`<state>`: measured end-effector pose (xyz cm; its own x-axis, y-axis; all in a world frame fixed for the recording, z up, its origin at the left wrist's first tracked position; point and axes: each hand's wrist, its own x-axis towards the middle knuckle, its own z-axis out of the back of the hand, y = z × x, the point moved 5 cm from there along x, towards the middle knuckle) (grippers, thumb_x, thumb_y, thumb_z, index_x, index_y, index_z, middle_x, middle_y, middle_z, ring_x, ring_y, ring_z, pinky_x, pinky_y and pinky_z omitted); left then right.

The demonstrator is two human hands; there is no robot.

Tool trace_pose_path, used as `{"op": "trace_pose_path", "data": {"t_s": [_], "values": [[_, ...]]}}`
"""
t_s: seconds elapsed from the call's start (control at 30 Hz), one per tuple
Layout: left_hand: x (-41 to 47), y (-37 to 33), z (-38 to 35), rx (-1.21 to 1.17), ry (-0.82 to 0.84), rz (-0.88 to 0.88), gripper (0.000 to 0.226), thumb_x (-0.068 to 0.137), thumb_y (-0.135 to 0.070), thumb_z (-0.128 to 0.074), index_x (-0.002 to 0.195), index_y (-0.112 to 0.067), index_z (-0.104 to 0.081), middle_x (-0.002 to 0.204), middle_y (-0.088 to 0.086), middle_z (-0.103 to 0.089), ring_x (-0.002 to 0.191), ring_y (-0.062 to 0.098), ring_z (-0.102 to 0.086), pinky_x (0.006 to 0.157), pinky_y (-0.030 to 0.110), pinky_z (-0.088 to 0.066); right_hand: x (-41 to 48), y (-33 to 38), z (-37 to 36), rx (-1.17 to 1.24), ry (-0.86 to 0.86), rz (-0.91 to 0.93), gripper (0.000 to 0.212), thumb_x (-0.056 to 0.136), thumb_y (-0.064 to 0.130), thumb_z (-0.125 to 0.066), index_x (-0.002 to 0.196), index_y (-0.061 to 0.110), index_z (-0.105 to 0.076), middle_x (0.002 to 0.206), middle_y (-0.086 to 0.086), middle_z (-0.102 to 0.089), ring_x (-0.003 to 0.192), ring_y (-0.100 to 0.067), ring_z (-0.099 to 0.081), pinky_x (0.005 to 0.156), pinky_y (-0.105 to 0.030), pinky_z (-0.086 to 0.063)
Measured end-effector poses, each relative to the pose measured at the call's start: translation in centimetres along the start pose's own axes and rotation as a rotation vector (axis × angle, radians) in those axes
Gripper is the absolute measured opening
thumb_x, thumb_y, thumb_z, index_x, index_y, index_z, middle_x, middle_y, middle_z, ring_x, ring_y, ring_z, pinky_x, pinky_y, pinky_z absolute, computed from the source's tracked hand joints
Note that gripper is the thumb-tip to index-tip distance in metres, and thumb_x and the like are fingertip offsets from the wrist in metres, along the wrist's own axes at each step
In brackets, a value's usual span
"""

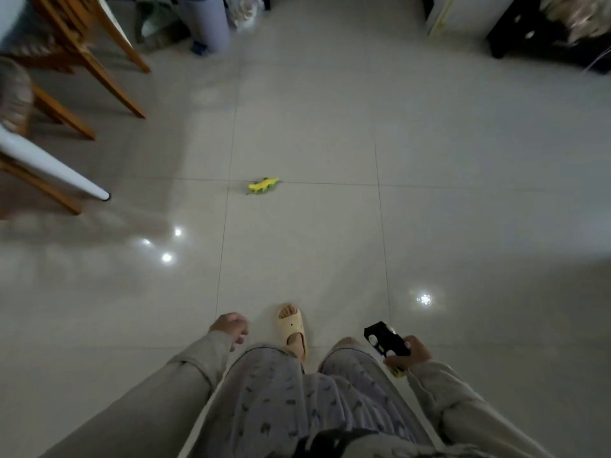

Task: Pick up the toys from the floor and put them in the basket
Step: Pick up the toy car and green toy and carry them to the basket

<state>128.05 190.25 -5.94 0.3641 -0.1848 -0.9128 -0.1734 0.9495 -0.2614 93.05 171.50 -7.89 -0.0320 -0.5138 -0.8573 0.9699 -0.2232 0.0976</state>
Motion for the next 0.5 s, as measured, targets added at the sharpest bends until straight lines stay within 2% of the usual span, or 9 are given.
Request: {"op": "trace_pose_path", "data": {"t_s": [0.13,0.33,0.43,0.5], "values": [[1.5,-6.3,3.1,0.003,0.015,-0.08,0.012,0.09,-0.013,-0.048,0.083,-0.016,-0.057,0.091,0.008,-0.061,0.071,0.021,-0.056,0.056,0.022,-0.039,0.9,2.0,1.8,0.043,-0.052,-0.054,0.064,0.069,0.012,-0.079,0.123,-0.003,-0.049,0.119,-0.023,-0.06,0.105,-0.031,-0.059,0.087,-0.036,-0.046],[4.0,-10.0,5.3,-0.091,-0.008,-0.061,0.009,0.09,-0.013,-0.049,0.088,-0.014,-0.058,0.085,0.008,-0.06,0.061,0.017,-0.055,0.054,0.021,-0.038,3.1,7.6,4.3,-0.013,0.009,-0.057,0.066,0.07,0.013,-0.078,0.125,-0.004,-0.048,0.123,-0.023,-0.06,0.112,-0.031,-0.059,0.085,-0.032,-0.044],[5.0,-9.5,5.4,-0.087,0.005,0.006,0.01,0.09,-0.015,-0.049,0.085,-0.012,-0.057,0.088,0.01,-0.062,0.066,0.021,-0.056,0.055,0.022,-0.037,5.0,12.2,6.2,-0.059,0.04,-0.009,0.065,0.071,0.016,-0.077,0.126,-0.002,-0.048,0.122,-0.02,-0.059,0.102,-0.026,-0.057,0.078,-0.027,-0.039],[5.7,-9.1,5.5,-0.091,0.016,0.057,0.011,0.092,-0.016,-0.048,0.089,-0.009,-0.057,0.09,0.012,-0.061,0.062,0.02,-0.055,0.054,0.022,-0.037,6.7,15.7,8.0,-0.084,0.06,0.034,0.062,0.072,0.016,-0.077,0.124,-0.003,-0.05,0.111,-0.017,-0.06,0.09,-0.02,-0.051,0.074,-0.024,-0.035]]}}
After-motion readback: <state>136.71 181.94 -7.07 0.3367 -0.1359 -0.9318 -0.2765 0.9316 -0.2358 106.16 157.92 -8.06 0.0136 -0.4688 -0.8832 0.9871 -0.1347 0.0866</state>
